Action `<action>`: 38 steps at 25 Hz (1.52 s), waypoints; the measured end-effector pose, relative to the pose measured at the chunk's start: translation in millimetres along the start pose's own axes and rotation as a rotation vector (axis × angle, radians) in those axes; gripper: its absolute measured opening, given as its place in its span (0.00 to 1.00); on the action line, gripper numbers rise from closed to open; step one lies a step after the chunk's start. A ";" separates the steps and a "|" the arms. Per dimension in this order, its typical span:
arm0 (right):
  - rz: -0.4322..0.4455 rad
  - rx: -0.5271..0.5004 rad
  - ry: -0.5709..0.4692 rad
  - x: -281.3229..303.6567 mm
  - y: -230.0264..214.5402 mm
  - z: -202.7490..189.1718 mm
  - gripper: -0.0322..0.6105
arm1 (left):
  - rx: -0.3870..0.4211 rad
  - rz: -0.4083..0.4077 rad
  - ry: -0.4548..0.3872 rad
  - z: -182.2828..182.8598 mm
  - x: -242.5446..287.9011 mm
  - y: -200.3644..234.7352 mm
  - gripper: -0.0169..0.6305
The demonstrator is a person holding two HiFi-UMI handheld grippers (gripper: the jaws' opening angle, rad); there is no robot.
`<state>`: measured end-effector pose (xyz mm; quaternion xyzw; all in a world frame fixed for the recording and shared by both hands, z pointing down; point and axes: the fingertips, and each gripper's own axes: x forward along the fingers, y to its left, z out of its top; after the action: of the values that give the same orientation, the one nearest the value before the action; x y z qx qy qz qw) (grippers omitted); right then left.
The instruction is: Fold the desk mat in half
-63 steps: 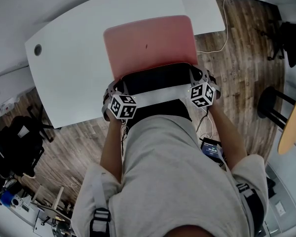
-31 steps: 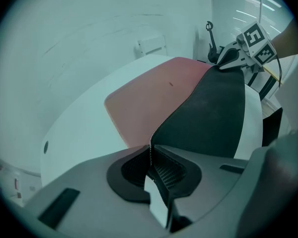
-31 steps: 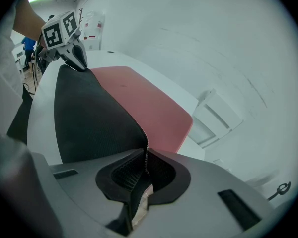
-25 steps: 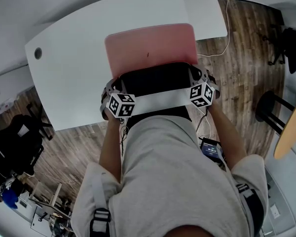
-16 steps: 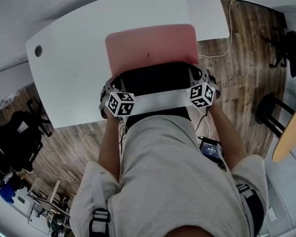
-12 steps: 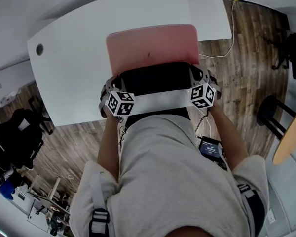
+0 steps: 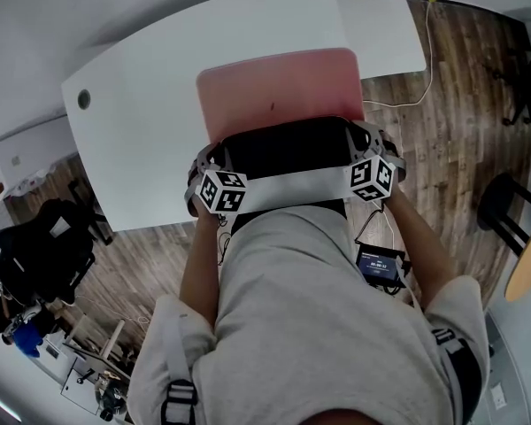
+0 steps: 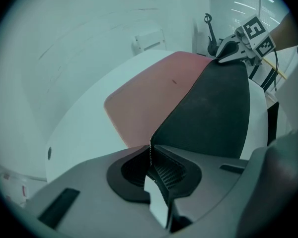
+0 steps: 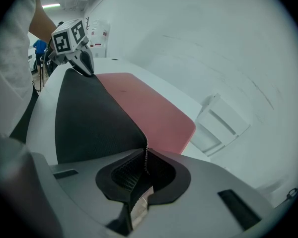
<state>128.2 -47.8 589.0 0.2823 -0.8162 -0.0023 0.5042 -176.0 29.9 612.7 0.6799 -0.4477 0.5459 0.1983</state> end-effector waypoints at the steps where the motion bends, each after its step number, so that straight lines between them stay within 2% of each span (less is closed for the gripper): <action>1: 0.000 0.005 -0.005 0.1 -1.5 -0.2 0.13 | -0.004 -0.003 0.000 1.1 0.4 -0.1 0.07; 18: -0.016 0.040 -0.020 4.2 -12.3 4.1 0.13 | -0.028 0.044 -0.014 8.9 3.2 8.0 0.07; 38: -0.016 0.032 -0.023 11.1 -19.7 10.8 0.13 | -0.023 0.056 -0.017 15.1 8.4 18.4 0.07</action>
<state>124.7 -72.4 587.2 0.2967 -0.8195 0.0035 0.4903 -182.6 5.5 611.5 0.6695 -0.4745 0.5402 0.1869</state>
